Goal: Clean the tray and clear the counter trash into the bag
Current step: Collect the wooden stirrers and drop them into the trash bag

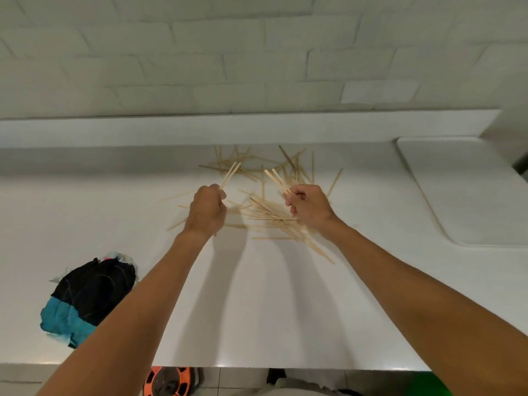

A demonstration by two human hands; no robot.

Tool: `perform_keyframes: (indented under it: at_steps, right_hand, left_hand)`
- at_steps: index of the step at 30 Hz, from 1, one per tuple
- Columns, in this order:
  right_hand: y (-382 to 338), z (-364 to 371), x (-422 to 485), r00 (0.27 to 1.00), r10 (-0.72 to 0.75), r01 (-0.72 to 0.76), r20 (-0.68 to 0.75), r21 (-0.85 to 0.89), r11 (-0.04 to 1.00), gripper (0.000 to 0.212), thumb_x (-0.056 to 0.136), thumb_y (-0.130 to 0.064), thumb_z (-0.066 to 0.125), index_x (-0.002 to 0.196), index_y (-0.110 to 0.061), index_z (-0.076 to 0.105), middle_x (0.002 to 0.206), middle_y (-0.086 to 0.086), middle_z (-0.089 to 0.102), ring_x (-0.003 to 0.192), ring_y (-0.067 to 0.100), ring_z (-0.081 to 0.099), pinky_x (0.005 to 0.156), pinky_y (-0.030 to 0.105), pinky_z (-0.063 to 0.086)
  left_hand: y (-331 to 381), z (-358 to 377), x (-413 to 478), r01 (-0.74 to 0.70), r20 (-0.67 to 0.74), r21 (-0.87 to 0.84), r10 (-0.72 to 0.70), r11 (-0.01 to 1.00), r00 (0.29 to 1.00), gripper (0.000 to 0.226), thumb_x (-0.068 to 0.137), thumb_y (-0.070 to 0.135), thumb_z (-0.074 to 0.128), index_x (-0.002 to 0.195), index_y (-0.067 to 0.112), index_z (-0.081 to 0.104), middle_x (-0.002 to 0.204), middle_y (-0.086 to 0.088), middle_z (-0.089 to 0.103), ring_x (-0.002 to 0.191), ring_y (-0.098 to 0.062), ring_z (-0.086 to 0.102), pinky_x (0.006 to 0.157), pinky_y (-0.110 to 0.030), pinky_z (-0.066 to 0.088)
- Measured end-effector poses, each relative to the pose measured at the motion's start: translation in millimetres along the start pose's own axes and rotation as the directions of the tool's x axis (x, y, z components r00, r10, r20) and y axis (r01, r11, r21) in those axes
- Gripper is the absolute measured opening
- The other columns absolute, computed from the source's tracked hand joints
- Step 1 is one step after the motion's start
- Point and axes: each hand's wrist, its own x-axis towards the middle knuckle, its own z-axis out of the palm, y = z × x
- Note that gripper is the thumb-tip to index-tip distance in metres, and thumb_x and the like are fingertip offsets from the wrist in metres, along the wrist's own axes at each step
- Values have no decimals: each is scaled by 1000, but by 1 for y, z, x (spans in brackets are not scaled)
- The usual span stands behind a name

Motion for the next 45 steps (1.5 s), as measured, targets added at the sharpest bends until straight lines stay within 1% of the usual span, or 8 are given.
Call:
perform_keyframes:
  at_steps: [6, 13, 18, 25, 34, 37, 39, 45]
  right_hand:
    - [12, -47, -32, 999, 34, -34, -23, 16, 999, 20, 92, -10, 60, 74, -15, 65, 77, 5, 66, 56, 9, 51, 60, 22, 42]
    - [45, -143, -105, 985, 88, -82, -147, 47, 996, 12, 94, -12, 60, 89, -5, 68, 78, 4, 66, 59, 11, 55, 57, 18, 46]
    - [85, -230, -184, 943, 153, -133, -294, 88, 987, 12, 93, 3, 55, 94, 3, 67, 81, 15, 65, 51, 4, 56, 49, 12, 43]
    - [162, -337, -319, 790, 274, -306, -548, 36, 952, 13, 95, -13, 58, 88, -14, 69, 79, 2, 71, 57, 9, 58, 58, 21, 45]
    - [229, -394, -494, 613, 385, -501, -690, 37, 865, 16, 95, -17, 59, 84, -15, 70, 75, -2, 70, 58, 4, 61, 58, 14, 45]
    - [247, -406, -533, 565, 423, -577, -708, 27, 816, 15, 94, -18, 63, 105, -15, 71, 100, 3, 73, 85, 14, 66, 78, 28, 49]
    - [252, -411, -550, 539, 441, -632, -717, 1, 775, 31, 94, -20, 63, 123, -11, 63, 120, 3, 67, 109, 18, 62, 95, 32, 47]
    - [250, -414, -547, 613, 413, -608, -673, -68, 791, 34, 96, -19, 59, 130, -12, 58, 132, 4, 61, 119, 18, 56, 98, 28, 42]
  left_hand:
    - [38, 6, -5, -157, 128, -106, 170, 982, 977, 34, 97, 1, 33, 99, 10, 66, 105, -4, 59, 94, -22, 55, 77, -26, 42]
    - [129, 64, -55, -259, 484, -293, 376, 920, 790, 42, 102, 12, 41, 63, 19, 56, 100, -10, 71, 104, -15, 62, 73, -16, 41]
    - [201, 121, -108, -345, 573, -343, 485, 874, 661, 36, 100, 12, 46, 71, 4, 65, 76, 7, 72, 105, -2, 63, 65, -11, 39]
    - [302, 188, -211, -520, 689, -365, 599, 773, 407, 29, 101, 18, 47, 78, 13, 64, 82, 2, 73, 98, -25, 65, 87, -44, 50]
    - [385, 284, -360, -784, 782, -369, 622, 499, 28, 25, 98, 19, 49, 76, 18, 60, 75, 1, 64, 72, -22, 60, 66, -34, 45]
    - [400, 308, -396, -802, 781, -370, 624, 470, 5, 16, 97, 22, 54, 107, 15, 65, 102, -6, 67, 98, -26, 62, 82, -35, 46]
    - [404, 315, -411, -833, 773, -348, 635, 429, 4, 37, 96, 28, 58, 131, 17, 54, 123, -4, 59, 115, -24, 55, 98, -39, 43]
    - [395, 317, -408, -836, 704, -370, 710, 406, 33, 43, 95, 29, 60, 136, 22, 50, 132, -1, 54, 125, -22, 49, 107, -41, 39]
